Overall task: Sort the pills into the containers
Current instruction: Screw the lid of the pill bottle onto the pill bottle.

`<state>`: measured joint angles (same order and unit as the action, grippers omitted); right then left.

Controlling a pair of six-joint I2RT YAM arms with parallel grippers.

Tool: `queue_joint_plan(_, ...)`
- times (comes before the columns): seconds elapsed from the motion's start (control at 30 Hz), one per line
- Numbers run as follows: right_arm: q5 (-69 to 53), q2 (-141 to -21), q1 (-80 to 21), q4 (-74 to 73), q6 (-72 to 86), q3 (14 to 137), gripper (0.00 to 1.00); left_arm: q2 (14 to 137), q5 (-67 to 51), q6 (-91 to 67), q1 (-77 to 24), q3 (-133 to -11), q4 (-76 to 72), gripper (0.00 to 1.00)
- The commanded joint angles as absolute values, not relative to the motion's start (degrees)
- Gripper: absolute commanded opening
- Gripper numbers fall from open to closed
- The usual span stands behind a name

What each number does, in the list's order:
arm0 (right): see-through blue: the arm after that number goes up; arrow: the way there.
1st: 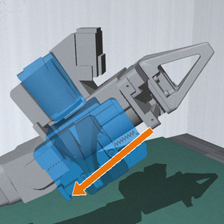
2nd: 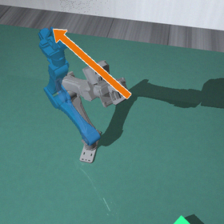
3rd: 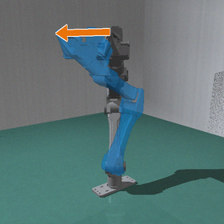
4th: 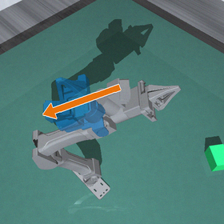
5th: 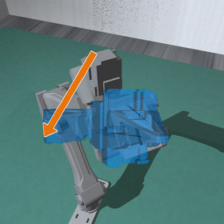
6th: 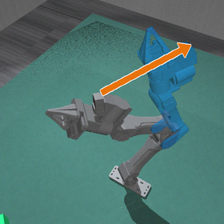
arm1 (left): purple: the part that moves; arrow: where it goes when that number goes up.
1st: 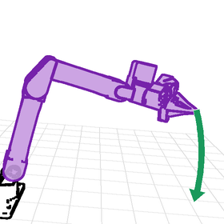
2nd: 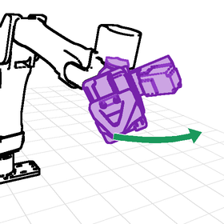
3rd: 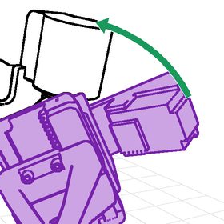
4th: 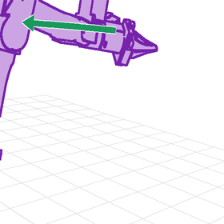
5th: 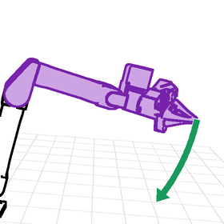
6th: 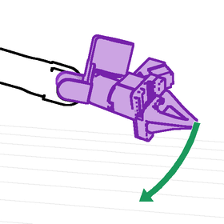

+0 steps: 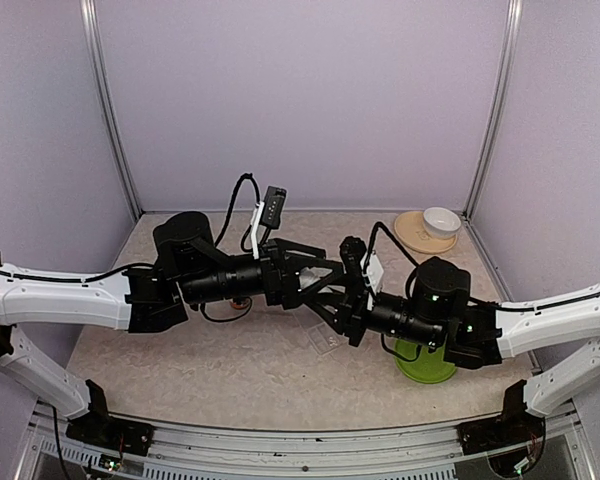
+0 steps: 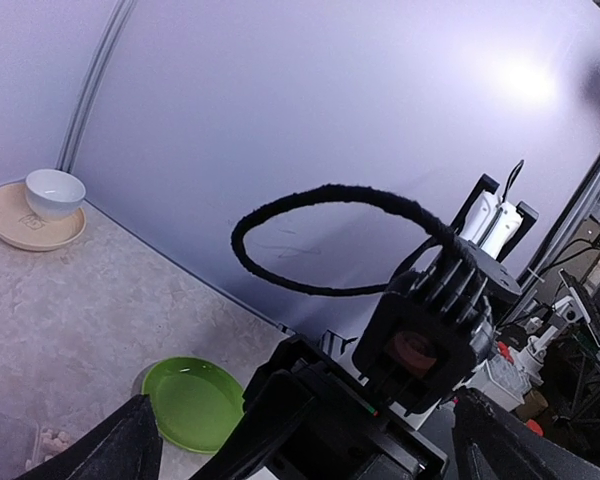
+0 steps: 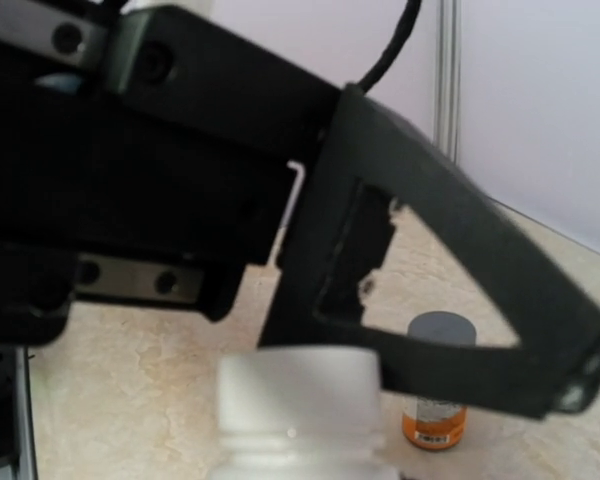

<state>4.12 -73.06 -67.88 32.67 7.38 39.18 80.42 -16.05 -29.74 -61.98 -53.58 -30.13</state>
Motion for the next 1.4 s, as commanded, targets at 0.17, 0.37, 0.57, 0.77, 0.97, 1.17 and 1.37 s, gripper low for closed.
queue_joint_plan(0.17,10.9,-67.0,-68.0,30.8,6.1,38.3,0.0,77.6,-14.8,-32.0,-61.4,-51.8,-31.8,0.99)
queue_joint_plan(0.37,13.2,-67.7,-68.0,29.5,5.5,39.0,0.0,77.8,-15.7,-32.3,-61.4,-51.9,-32.2,0.99)
queue_joint_plan(0.57,12.6,-70.2,-68.0,29.1,5.4,40.2,0.0,77.7,-17.1,-32.3,-61.5,-52.1,-33.3,0.99)
queue_joint_plan(0.77,7.9,-72.9,-68.0,30.2,6.2,40.8,0.0,78.4,-18.4,-32.7,-61.8,-52.1,-34.7,0.99)
queue_joint_plan(0.97,4.2,-75.2,-68.0,31.8,7.8,41.3,0.0,78.5,-19.2,-32.9,-61.8,-52.2,-36.0,0.99)
queue_joint_plan(1.17,4.1,-71.6,-68.0,32.2,7.0,40.1,0.0,76.6,-15.8,-33.1,-60.7,-52.0,-31.6,0.99)
queue_joint_plan(1.37,6.2,-67.4,-68.0,28.4,3.2,39.4,0.0,75.0,-10.9,-34.6,-59.6,-53.3,-23.4,0.99)
